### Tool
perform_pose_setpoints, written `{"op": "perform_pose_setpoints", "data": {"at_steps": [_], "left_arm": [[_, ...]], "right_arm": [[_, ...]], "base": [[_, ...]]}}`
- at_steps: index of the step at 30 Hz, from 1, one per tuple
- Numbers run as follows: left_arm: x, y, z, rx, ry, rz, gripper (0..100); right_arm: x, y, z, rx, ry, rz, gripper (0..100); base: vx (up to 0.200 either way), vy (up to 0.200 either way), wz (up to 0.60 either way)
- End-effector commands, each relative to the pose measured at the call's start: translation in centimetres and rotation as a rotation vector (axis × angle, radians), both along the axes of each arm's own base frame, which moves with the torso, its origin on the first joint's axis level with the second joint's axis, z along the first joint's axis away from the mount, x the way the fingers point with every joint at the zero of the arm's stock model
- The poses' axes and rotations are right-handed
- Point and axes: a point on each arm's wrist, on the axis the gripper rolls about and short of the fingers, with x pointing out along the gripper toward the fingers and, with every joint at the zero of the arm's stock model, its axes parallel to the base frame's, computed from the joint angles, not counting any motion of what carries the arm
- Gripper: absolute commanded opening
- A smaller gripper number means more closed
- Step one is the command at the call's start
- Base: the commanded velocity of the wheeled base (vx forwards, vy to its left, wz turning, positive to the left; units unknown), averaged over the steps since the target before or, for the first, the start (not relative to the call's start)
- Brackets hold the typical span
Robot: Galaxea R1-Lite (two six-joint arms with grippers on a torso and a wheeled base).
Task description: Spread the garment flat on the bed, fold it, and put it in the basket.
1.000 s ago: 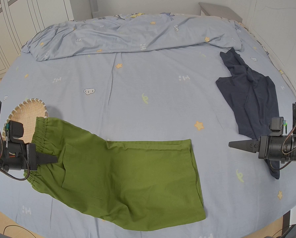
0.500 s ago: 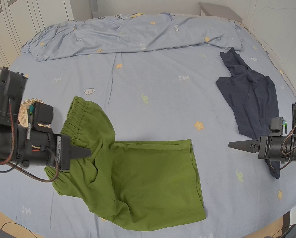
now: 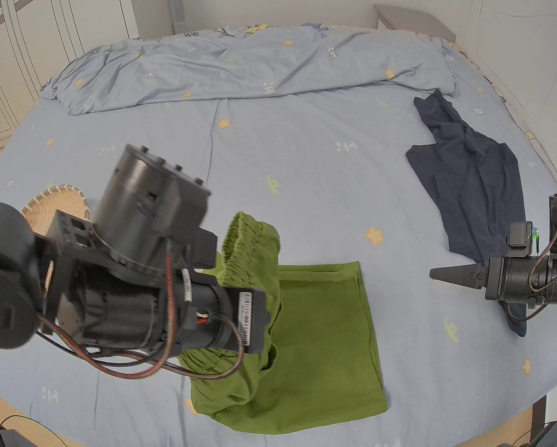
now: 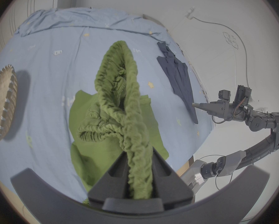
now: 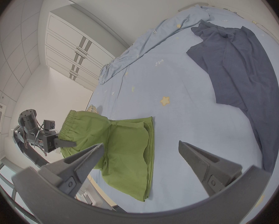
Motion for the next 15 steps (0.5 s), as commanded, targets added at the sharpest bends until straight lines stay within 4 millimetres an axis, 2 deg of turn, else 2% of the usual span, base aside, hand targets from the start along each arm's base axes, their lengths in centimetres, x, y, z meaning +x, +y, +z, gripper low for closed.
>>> {"op": "perform_pose_setpoints", "data": {"at_steps": [1,15], "left_arm": [[0.7,-2.2,-2.3,0.027,0.06,-0.001,0],[1.0,-4.9,-3.4,-0.068,0.06,0.003,0]], "right_arm": [[0.0,0.0,-0.1,-0.001,0.003,0.001,100],[0.1,0.1,-0.3,-0.003,0.01,0.003,100]], "base": [[0.0,0.0,0.0],[0.0,0.0,0.0]]}}
